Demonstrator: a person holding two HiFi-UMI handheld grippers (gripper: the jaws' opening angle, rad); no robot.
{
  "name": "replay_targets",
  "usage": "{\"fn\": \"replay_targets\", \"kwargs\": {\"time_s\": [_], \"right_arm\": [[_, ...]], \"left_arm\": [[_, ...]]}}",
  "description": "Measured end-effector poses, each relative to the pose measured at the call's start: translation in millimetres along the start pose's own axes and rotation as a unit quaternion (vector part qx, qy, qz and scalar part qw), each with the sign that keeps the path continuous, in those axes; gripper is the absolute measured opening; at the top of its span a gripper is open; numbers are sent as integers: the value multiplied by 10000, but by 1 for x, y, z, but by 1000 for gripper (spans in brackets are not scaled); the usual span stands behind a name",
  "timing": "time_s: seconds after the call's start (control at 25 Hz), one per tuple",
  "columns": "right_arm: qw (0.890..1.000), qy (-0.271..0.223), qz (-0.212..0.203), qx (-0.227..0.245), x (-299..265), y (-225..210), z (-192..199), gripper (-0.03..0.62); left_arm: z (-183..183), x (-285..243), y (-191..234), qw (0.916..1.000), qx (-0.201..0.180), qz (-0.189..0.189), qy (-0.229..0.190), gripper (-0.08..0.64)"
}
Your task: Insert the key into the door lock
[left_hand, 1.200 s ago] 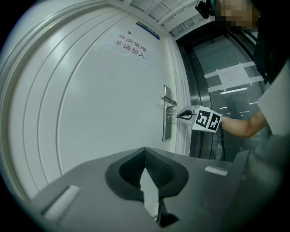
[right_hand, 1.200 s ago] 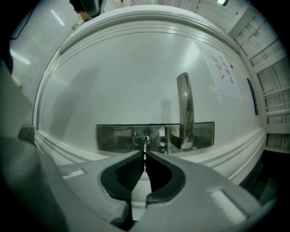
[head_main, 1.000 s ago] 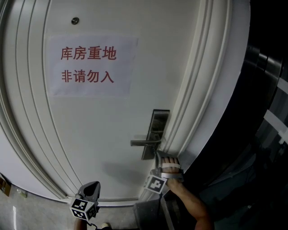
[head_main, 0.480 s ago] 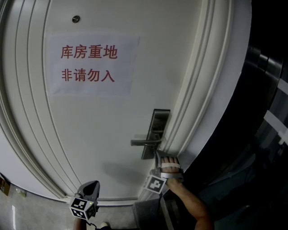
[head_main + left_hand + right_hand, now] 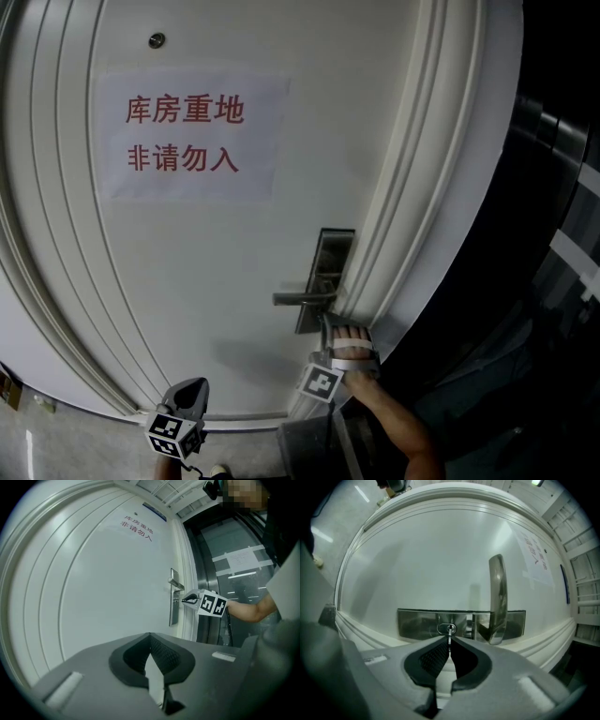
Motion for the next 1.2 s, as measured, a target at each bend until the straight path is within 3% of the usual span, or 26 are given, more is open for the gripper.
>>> {"fn": "replay_targets", "kwargs": {"time_s": [1.2], "right_arm": [[9998, -22, 51, -166, -18, 1, -1, 11]], "left_arm": [[2, 2, 3, 10000, 13, -25, 28, 3]]}}
Point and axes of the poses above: the fingertips, and each gripper's own axes: x backward along the fingers, y to its left, z out of its underside, the point moved 4 cm from there along x, backward along the fingers, and after that the axes turned 15 degrees about -y, right-handed, at the moved point
